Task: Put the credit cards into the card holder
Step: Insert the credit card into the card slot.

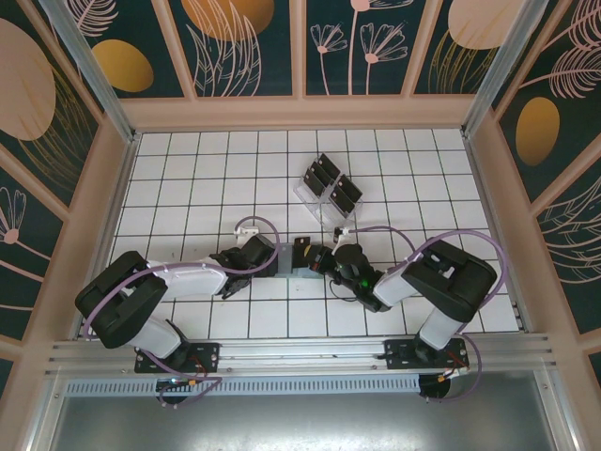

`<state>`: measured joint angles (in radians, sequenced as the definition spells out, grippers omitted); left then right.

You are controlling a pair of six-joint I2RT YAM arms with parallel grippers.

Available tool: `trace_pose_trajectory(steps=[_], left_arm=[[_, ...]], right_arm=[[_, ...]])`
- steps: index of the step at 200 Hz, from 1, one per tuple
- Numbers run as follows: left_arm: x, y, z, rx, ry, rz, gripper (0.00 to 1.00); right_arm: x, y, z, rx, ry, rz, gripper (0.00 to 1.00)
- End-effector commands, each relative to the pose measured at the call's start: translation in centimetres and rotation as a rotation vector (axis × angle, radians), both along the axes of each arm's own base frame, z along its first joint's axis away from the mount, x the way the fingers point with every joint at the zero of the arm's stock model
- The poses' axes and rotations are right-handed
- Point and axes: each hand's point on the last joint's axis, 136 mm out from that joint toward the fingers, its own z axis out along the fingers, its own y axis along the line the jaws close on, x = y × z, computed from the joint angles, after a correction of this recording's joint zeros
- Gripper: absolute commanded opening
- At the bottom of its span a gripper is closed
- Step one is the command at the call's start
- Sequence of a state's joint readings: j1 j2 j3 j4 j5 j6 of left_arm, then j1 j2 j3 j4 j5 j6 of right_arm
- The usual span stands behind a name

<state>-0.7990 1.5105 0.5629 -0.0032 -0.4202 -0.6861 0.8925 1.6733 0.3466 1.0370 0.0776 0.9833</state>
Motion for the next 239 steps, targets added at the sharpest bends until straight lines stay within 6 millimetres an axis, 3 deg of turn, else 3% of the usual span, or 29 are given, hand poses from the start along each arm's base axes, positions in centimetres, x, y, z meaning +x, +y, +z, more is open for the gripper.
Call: trace_pose_trajectory(steps=[1, 84, 154, 239], left_arm=[[-2.0, 1.8, -2.4, 0.087, 0.086, -0.006, 0.98], [-2.0, 1.8, -2.5, 0.086, 0.088, -0.004, 0.99], [-2.0, 1.8, -2.5, 0.087, 0.090, -0.005, 0.98], [-2.0, 1.7, -2.6, 0.089, 0.092, -0.007, 0.99]], right_arm=[[-0.1, 0.6, 0.7, 0.050, -0.015, 0.003, 0.00], [-0.6, 1.1, 0.2, 0.094, 0.019, 0.014, 0.00], [-1.2, -0.3, -1.0, 0.109, 0.070, -0.042, 0.00], [-1.8, -0.6, -2.6, 0.131, 0.144, -0.071, 0.00]])
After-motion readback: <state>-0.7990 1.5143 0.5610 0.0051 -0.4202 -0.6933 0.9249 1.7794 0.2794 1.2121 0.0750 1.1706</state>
